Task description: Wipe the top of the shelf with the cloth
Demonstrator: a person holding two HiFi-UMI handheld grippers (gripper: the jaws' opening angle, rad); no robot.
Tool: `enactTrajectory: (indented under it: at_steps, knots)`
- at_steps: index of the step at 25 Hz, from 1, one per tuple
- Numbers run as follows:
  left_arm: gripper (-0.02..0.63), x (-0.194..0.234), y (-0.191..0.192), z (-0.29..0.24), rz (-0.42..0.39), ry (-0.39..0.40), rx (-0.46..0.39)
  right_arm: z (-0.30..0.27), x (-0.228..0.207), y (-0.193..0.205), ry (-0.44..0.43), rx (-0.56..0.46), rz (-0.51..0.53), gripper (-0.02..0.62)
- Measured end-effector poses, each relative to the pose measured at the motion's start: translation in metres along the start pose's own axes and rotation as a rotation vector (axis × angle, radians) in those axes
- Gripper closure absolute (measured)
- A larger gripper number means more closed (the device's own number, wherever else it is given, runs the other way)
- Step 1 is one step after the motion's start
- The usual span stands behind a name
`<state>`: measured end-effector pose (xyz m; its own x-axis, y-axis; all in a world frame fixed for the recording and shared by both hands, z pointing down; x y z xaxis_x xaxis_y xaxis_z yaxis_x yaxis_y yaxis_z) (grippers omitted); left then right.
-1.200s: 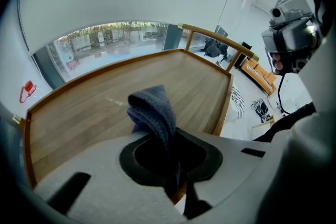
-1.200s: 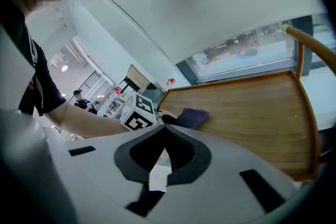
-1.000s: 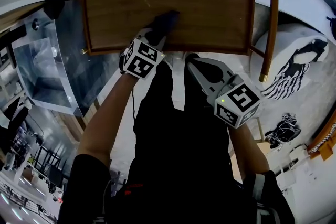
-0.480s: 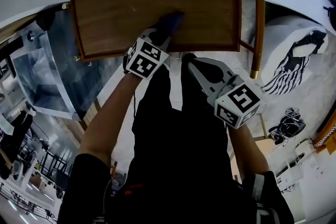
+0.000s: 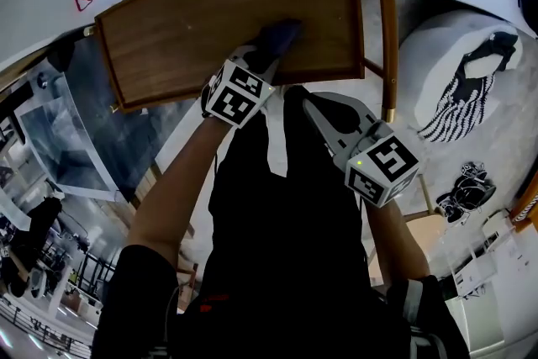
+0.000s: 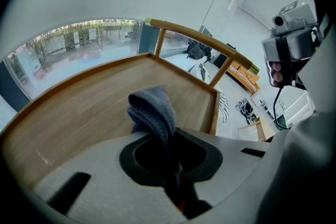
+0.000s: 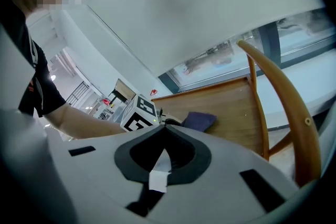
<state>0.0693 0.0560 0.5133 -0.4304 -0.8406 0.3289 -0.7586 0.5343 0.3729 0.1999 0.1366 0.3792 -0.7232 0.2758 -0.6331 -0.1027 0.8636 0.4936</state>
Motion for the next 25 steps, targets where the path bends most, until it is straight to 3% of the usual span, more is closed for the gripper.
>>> enactTrajectory:
  at_steps: [18,25]
  knots:
    - [0.552,-0.061,-0.049,-0.039,-0.100,0.105,0.026,0.039,-0.025,-0.012,0.035,-0.043,-0.007,0.591]
    - [0.552,-0.074,-0.060,-0.044,-0.103,0.142,0.017,0.045,-0.025,-0.018,0.041,-0.041,0.010,0.591]
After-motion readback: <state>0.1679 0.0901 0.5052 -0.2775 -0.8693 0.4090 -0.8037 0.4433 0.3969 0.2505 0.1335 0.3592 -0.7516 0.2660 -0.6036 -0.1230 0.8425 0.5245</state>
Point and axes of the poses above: the fingertips, and each gripper's own axes: z backward along the fingers, x to its left, y out of its underside, the point moved 8 cm from there along z, backward along the fingers, and after that the axes turned 7 degrees about x, right-handed, at the moved point
